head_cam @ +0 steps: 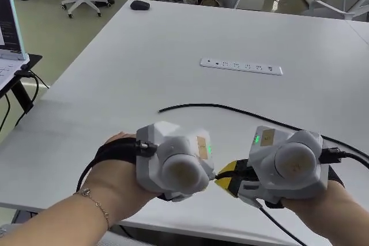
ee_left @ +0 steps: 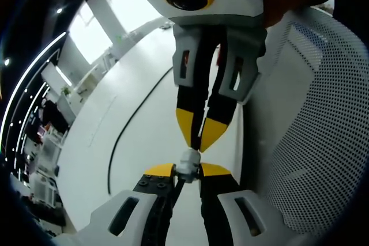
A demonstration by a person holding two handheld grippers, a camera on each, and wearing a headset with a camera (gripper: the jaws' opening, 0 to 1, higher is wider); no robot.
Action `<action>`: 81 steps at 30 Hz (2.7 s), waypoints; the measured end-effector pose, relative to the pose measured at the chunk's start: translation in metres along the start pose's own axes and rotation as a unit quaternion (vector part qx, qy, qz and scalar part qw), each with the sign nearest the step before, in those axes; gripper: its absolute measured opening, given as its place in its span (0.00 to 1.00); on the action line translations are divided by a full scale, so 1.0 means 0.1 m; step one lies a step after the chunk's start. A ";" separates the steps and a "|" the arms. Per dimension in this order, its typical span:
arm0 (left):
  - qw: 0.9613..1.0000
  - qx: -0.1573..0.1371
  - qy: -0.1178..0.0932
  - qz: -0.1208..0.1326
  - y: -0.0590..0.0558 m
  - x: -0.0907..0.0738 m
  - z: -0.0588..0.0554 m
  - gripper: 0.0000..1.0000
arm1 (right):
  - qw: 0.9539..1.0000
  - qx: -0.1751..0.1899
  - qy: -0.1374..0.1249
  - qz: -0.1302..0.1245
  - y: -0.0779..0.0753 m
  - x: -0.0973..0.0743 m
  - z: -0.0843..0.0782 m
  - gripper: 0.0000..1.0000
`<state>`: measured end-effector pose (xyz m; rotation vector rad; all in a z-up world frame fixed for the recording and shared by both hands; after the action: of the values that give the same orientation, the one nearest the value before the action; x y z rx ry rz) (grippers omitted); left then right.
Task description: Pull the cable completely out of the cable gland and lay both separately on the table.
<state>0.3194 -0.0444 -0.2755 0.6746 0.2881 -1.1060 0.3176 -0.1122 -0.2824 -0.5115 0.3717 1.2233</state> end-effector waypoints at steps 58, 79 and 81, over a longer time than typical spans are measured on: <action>0.999 -0.051 -0.009 0.003 0.05 -0.03 -0.04 0.17 | 0.975 0.168 -0.041 -0.143 -1.90 -0.08 0.12 0.03; 0.988 -0.116 -0.045 -0.092 -0.07 0.09 0.19 0.17 | 0.893 0.323 -0.039 -0.310 -3.48 -0.23 -1.42 0.07; 0.987 -0.120 -0.048 -0.096 0.00 0.12 0.18 0.17 | 0.896 0.320 -0.024 -0.307 -3.45 -0.27 -1.47 0.10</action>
<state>0.3223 -0.0640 -0.2680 0.3831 0.4026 -1.2586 0.6378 -0.3024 -0.3308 -0.0071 0.4949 0.4467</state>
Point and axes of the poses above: the centre of the closed fingertips' face, and the gripper's own axes: x roughly forward along the fingers, y roughly to its left, z roughly out of its top, the point moved 5 cm from there along -x, roughly backward along the fingers, and after that the axes turned 14 degrees about -y, right-handed, at the moved point
